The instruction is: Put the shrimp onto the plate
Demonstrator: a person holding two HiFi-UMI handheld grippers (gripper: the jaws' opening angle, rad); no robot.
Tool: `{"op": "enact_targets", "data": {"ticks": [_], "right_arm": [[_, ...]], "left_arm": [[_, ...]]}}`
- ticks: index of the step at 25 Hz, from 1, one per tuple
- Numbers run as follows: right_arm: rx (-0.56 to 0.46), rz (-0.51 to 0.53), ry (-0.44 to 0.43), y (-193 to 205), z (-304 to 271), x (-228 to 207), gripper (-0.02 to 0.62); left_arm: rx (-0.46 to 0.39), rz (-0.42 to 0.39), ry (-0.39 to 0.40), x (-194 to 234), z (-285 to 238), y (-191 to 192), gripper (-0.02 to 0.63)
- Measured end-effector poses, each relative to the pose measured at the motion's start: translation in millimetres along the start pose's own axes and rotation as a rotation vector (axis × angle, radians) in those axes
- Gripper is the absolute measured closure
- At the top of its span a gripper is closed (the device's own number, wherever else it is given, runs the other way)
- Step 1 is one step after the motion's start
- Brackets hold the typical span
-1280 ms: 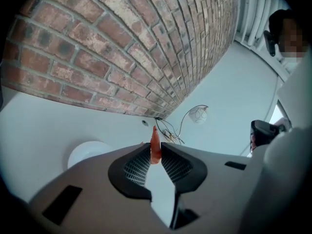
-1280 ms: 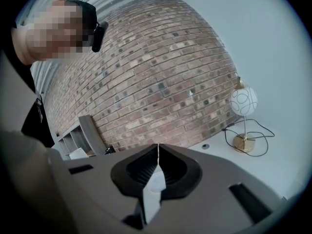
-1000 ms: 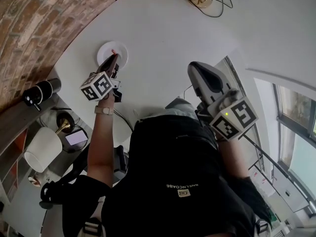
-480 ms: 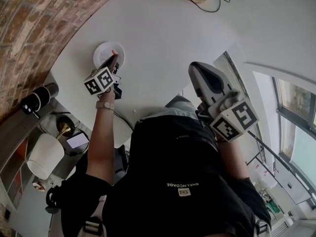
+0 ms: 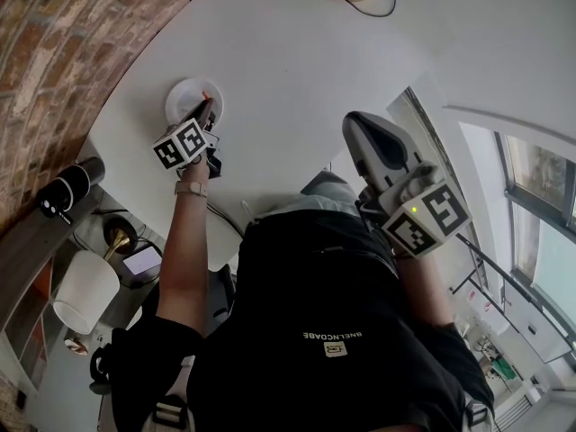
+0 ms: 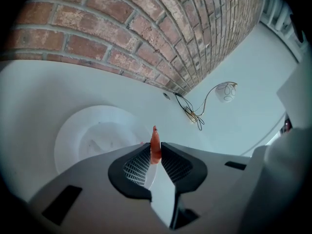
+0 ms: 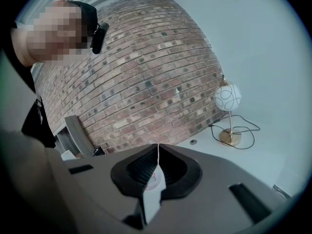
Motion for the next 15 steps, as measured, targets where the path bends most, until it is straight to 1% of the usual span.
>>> {"op": "enact_targets", "data": {"ticks": [6, 15], "right_arm": [[-0.009, -0.005, 0.009, -2.2, 1.2, -0.9, 0.588], [-0.013, -0.015, 0.017, -1.0, 2.6, -3.2, 0.588]], "left_arm": [[0.02, 0.005, -0.021, 3.0, -5.4, 2.7, 0.537], [0.033, -0.021, -0.032, 2.6, -8.6, 2.3, 0.537]]}}
Point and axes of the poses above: the fingertips, and each gripper's own axes: z backward along the fingers, x to its left, y out of its underside, the point moved 5 cm from there along z, backward along the fingers, and after that the axes turned 4 degrees about y, right-handed, at the moved point
